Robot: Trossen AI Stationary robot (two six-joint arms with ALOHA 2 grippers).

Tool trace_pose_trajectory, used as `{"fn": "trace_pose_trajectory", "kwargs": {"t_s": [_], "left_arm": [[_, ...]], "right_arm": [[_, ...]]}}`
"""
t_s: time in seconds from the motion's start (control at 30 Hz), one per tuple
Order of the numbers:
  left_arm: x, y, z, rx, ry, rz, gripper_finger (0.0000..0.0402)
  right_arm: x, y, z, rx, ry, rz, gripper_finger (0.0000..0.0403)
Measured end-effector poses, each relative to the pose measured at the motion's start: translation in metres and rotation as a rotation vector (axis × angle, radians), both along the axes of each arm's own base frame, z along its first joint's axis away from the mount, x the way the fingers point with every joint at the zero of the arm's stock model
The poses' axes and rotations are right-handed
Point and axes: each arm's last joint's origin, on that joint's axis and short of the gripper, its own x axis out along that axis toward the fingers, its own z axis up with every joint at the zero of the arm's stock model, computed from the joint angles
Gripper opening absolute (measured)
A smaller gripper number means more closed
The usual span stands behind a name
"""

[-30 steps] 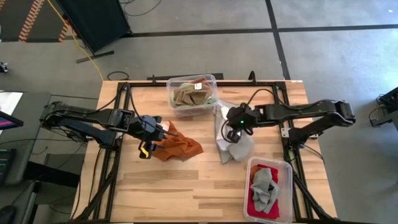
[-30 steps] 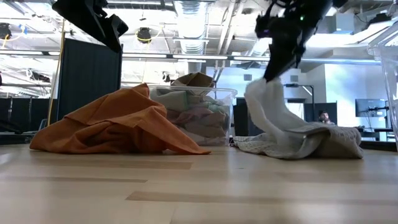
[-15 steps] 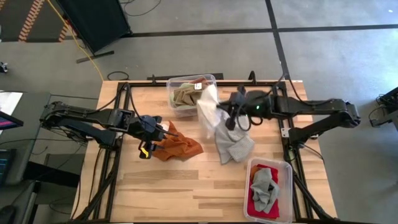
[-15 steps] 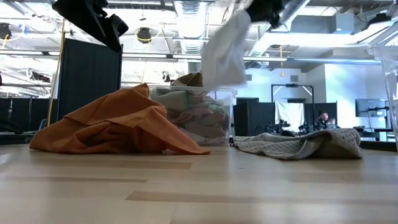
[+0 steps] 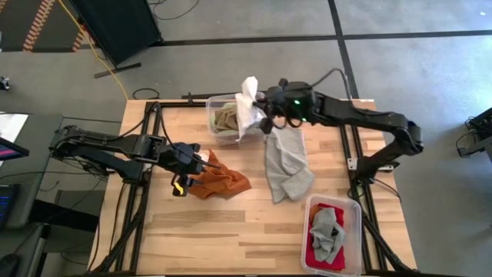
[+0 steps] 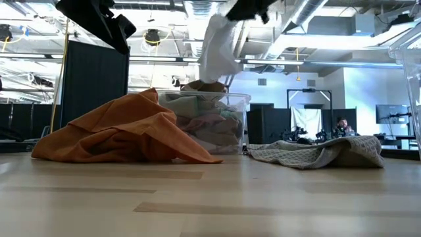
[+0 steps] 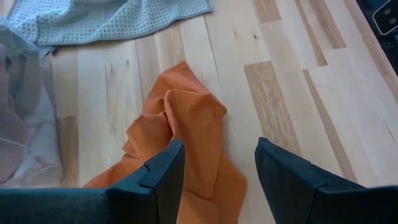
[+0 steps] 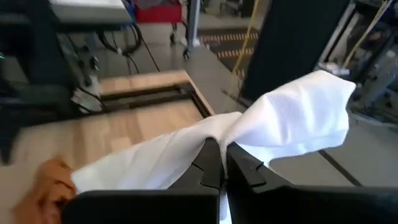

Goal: Sort towels by color in basket
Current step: Put the white towel into the top transparent bin

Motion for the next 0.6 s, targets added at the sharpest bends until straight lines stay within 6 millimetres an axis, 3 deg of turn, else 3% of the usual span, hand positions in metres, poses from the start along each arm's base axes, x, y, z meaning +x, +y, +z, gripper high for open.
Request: {"fn": "trace_pose_trajectory", "kwargs": {"t_s": [0.2, 0.6], "left_arm": [[0.000, 0.000, 0.000, 0.001, -0.002, 0.000, 0.0187], [0.001, 0.000, 0.000, 0.009, -0.008, -0.008, 0.0187]], "right_arm": [[0.024, -0.034, -0.032, 0.055, 0.084, -0.032, 0.0026], [0.059, -0.087, -0.124, 0.218, 0.251, -0.076, 0.0026]]}}
